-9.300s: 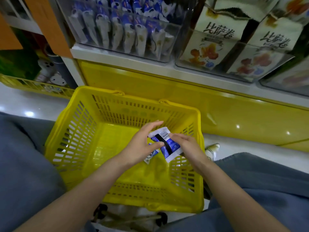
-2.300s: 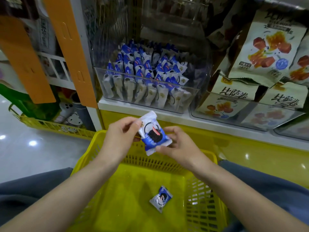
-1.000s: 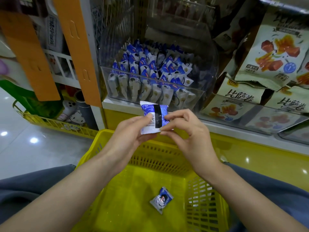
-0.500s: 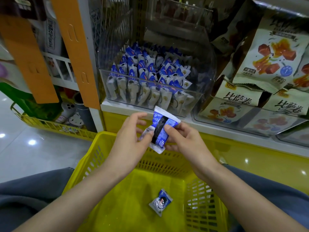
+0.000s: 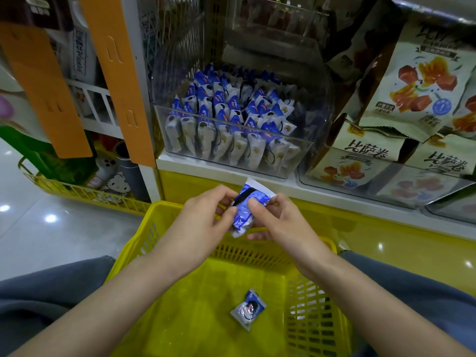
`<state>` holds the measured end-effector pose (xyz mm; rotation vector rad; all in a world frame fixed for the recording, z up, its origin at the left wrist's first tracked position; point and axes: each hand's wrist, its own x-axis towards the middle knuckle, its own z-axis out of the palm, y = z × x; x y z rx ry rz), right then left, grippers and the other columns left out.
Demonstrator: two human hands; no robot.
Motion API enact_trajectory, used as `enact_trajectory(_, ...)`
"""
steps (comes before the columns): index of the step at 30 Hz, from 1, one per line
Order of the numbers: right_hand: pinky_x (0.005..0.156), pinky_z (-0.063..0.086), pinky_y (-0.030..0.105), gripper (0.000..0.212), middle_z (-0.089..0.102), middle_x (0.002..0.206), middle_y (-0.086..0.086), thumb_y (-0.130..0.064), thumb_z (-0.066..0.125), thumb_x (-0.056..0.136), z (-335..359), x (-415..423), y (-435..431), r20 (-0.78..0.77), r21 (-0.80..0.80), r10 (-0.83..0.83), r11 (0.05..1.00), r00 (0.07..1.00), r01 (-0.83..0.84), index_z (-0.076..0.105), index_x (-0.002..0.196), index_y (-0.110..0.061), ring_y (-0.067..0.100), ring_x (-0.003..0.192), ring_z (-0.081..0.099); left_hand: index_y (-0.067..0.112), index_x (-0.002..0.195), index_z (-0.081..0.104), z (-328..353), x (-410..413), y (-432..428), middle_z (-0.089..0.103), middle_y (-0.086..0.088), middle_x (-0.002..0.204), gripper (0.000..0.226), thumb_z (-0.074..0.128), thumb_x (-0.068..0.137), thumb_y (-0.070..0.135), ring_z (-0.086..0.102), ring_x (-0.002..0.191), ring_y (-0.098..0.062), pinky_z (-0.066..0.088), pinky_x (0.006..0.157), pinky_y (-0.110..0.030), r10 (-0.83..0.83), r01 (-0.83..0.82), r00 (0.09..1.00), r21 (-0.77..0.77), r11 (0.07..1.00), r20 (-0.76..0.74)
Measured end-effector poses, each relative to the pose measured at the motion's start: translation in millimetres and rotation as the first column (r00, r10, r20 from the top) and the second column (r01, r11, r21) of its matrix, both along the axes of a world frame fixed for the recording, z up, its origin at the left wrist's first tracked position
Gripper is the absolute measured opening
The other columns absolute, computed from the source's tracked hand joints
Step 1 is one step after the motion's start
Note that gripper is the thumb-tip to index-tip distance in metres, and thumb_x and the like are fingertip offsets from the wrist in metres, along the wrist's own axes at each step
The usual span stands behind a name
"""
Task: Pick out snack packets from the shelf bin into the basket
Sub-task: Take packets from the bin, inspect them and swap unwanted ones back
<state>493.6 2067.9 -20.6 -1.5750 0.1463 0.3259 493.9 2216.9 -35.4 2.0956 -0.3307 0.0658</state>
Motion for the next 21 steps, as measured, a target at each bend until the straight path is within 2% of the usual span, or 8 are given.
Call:
enact_trajectory(2, 0.052, 0.054, 0.020, 0.024, 0.062, 0.101, 0.013, -0.013, 0.057, 0.089, -1.5, -2.2, 3.0, 0.009, -0.034, 0.019, 0.999, 1.000, -0.019, 0.042, 0.105, -0.003, 0.005, 0.061, 0.064, 0.023, 0.115, 0.052, -0.5, -3.9, 1.4, 0.062, 0.005, 0.101, 0.022, 0.048, 0.094, 0.018, 0.060, 0.088, -0.009, 0.051, 0.074, -0.031, -0.003, -0.005, 0.999, 0.144, 0.990, 0.053)
enact_trajectory(4, 0.054, 0.054, 0.022, 0.021, 0.061, 0.104, 0.013, -0.013, 0.059, 0.087, -5.1, -4.2, 5.7, 0.045, -0.107, 0.056, 0.993, 0.997, -0.051, 0.042, 0.098, -0.010, 0.008, 0.065, 0.064, 0.023, 0.124, 0.044, -1.2, -5.7, 2.0, 0.062, 0.000, 0.107, 0.028, 0.042, 0.096, 0.023, 0.060, 0.092, -0.021, 0.049, 0.073, -0.040, -0.005, -0.017, 0.997, 0.288, 0.957, 0.074)
enact_trajectory(8, 0.068, 0.056, 0.037, 0.021, 0.062, 0.107, 0.011, -0.017, 0.061, 0.086, -12.7, -6.5, 6.8, 0.113, -0.228, 0.152, 0.966, 0.982, -0.123, 0.041, 0.092, -0.018, 0.027, 0.085, 0.066, 0.021, 0.124, 0.039, -1.8, -4.2, 3.6, 0.061, 0.001, 0.104, 0.031, 0.029, 0.098, 0.034, 0.061, 0.091, -0.022, 0.043, 0.064, -0.032, -0.052, -0.038, 0.988, 0.554, 0.831, 0.147)
enact_trajectory(10, 0.073, 0.055, 0.047, 0.021, 0.063, 0.106, 0.009, -0.020, 0.062, 0.086, -14.4, -6.1, 5.9, 0.140, -0.257, 0.175, 0.957, 0.975, -0.135, 0.042, 0.092, -0.019, 0.034, 0.091, 0.064, 0.018, 0.119, 0.042, -1.0, -4.1, 5.0, 0.061, 0.000, 0.095, 0.029, 0.031, 0.097, 0.034, 0.061, 0.085, -0.022, 0.043, 0.062, -0.032, -0.043, -0.038, 0.989, 0.523, 0.852, 0.141)
enact_trajectory(12, 0.076, 0.053, 0.052, 0.022, 0.064, 0.105, 0.006, -0.024, 0.063, 0.085, -15.4, -5.7, 4.8, 0.176, -0.300, 0.192, 0.945, 0.966, -0.133, 0.043, 0.093, -0.019, 0.035, 0.090, 0.063, 0.015, 0.111, 0.047, 0.2, -3.6, 5.2, 0.059, -0.001, 0.084, 0.023, 0.037, 0.097, 0.030, 0.057, 0.077, -0.024, 0.044, 0.063, -0.037, 0.007, -0.038, 0.997, 0.381, 0.924, 0.081)
enact_trajectory(15, 0.074, 0.053, 0.049, 0.023, 0.064, 0.101, 0.000, -0.030, 0.062, 0.085, -18.3, -6.0, 4.8, 0.216, -0.345, 0.201, 0.931, 0.955, -0.118, 0.044, 0.096, -0.020, 0.028, 0.086, 0.065, 0.016, 0.104, 0.049, -2.5, -0.8, 4.3, 0.054, 0.003, 0.076, 0.015, 0.041, 0.096, 0.026, 0.053, 0.071, -0.021, 0.044, 0.062, -0.039, 0.052, -0.069, 0.996, 0.271, 0.960, 0.072)
enact_trajectory(17, 0.072, 0.055, 0.044, 0.019, 0.064, 0.102, 0.002, -0.029, 0.060, 0.087, -20.7, -4.6, 4.0, 0.238, -0.336, 0.172, 0.938, 0.956, -0.086, 0.044, 0.095, -0.021, 0.025, 0.085, 0.065, 0.017, 0.108, 0.050, -5.9, -1.3, 3.3, 0.059, 0.001, 0.080, 0.019, 0.041, 0.095, 0.027, 0.056, 0.074, -0.021, 0.046, 0.064, -0.041, 0.053, -0.078, 0.993, 0.248, 0.966, 0.107)
enact_trajectory(21, 0.068, 0.054, 0.035, 0.013, 0.063, 0.101, 0.011, -0.020, 0.055, 0.091, -22.3, 1.8, 0.9, 0.231, -0.262, 0.057, 0.965, 0.971, 0.006, 0.043, 0.089, -0.026, 0.021, 0.084, 0.064, 0.024, 0.128, 0.042, -14.3, -7.8, -1.6, 0.059, 0.003, 0.112, 0.037, 0.049, 0.091, 0.024, 0.058, 0.097, -0.017, 0.050, 0.080, -0.038, -0.015, 0.006, 0.999, 0.215, 0.977, 0.043)
